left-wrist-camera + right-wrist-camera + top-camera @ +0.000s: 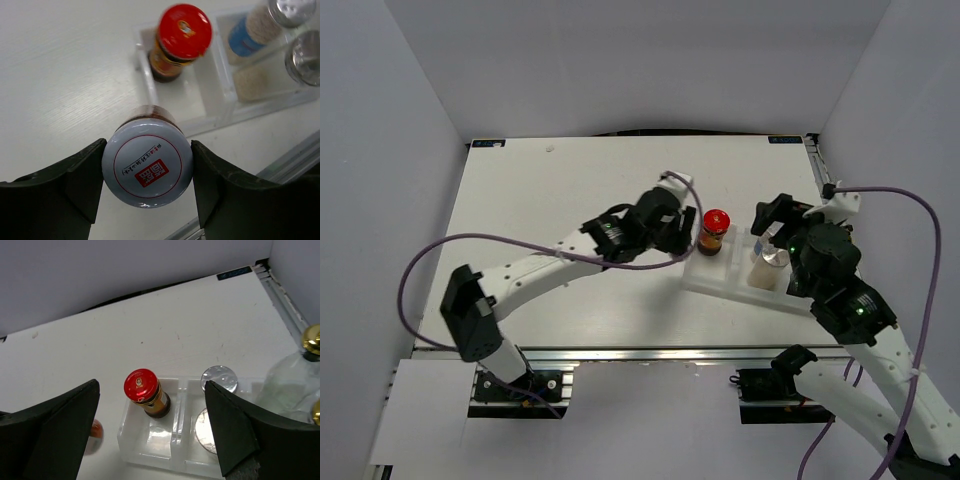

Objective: Organize the condiment bottles

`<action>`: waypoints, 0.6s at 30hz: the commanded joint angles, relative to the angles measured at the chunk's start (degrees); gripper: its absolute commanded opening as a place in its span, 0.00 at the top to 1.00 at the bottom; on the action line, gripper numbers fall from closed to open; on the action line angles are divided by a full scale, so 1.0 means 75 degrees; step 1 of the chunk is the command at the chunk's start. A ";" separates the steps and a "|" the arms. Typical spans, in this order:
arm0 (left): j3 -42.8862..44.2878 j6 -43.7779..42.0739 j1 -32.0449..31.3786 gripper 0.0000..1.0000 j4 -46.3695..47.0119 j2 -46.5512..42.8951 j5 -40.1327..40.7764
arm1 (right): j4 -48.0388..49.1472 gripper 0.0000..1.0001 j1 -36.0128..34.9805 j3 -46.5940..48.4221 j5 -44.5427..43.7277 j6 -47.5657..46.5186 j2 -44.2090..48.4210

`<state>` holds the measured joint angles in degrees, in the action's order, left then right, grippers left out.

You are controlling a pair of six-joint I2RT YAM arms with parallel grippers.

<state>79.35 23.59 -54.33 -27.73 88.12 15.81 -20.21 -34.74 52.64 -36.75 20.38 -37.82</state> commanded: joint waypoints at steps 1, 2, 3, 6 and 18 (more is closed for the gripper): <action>0.1101 -0.0813 -0.0384 1.00 0.0065 0.0507 -0.0349 | -0.0984 0.11 -0.0008 0.0785 -0.1064 0.0364 0.0098; 0.1277 -0.0849 -0.0420 1.00 0.0087 0.0903 -0.0420 | -0.1217 0.11 0.0003 0.0867 -0.1181 0.0388 0.0086; 0.1569 -0.0919 -0.0444 1.00 0.0111 0.1058 -0.0514 | -0.1278 0.11 -0.0008 0.0984 -0.1182 0.0400 0.0074; 0.2039 -0.0978 -0.0538 1.00 0.0076 0.1748 -0.0749 | -0.1232 0.10 -0.0008 0.0997 -0.1018 0.0411 0.0168; 0.3657 -0.1213 -0.0702 1.00 -0.0228 0.3437 -0.0773 | -0.0763 0.11 -0.0008 0.0575 -0.1018 0.0201 0.0672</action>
<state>101.97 15.29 -59.13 -30.30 113.65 9.82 -28.18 -34.74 57.87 -42.52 22.22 -33.58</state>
